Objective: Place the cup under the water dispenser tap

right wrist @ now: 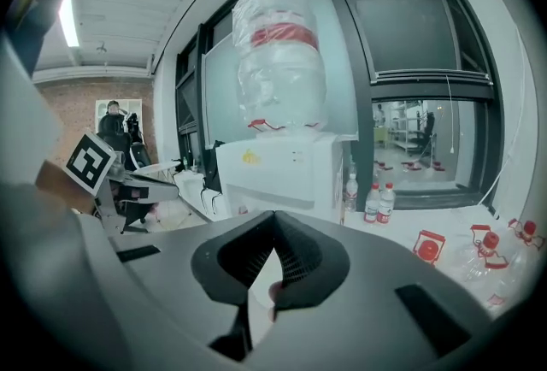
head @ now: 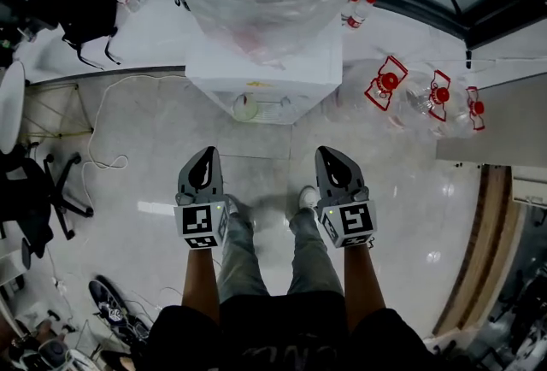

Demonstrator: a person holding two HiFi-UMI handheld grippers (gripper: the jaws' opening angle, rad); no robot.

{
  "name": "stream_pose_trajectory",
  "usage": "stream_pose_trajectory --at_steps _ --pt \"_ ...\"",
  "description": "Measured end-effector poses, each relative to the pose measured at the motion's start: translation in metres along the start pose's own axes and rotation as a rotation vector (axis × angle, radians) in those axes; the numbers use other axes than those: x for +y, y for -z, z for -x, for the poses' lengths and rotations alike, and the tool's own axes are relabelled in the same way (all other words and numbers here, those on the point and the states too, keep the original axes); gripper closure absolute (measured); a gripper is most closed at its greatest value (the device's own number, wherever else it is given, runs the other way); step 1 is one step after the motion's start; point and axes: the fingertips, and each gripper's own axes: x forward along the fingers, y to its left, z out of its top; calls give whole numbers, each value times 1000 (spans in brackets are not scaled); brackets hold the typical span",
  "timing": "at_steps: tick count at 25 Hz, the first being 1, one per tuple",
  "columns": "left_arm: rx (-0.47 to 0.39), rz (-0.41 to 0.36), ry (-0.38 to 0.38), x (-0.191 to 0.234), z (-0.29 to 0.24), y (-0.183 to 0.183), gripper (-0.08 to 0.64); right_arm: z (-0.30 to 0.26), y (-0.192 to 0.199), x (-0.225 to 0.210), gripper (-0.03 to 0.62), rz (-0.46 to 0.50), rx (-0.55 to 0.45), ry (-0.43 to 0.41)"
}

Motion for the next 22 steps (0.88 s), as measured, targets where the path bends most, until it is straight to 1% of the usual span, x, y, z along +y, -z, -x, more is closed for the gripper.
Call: stream_pose_trajectory --at_steps 5,8,10,13,16,18,20,22 --pt "-26 27 -11 -4 25 -40 543 14 -36 -2 578 -24 -41 8" --pt "-28 21 -6 -8 36 -61 543 23 -53 -6 578 -38 -47 40" --pt "-57 11 -9 -9 42 -78 543 28 -64 -6 578 -35 -49 49" --pt "-79 17 -18 -8 50 -95 543 31 -75 2 578 -11 -29 18" --pt "-113 24 -27 -3 57 -113 543 30 -97 9 578 24 -42 -11" --pt "-117 23 -31 -2 64 -122 543 32 -112 12 578 21 -62 -24" --pt "-105 37 -25 -4 73 -126 543 37 -124 12 578 11 -79 -21" --pt "-105 31 -17 -7 80 -133 543 41 -135 10 578 2 -89 -10"
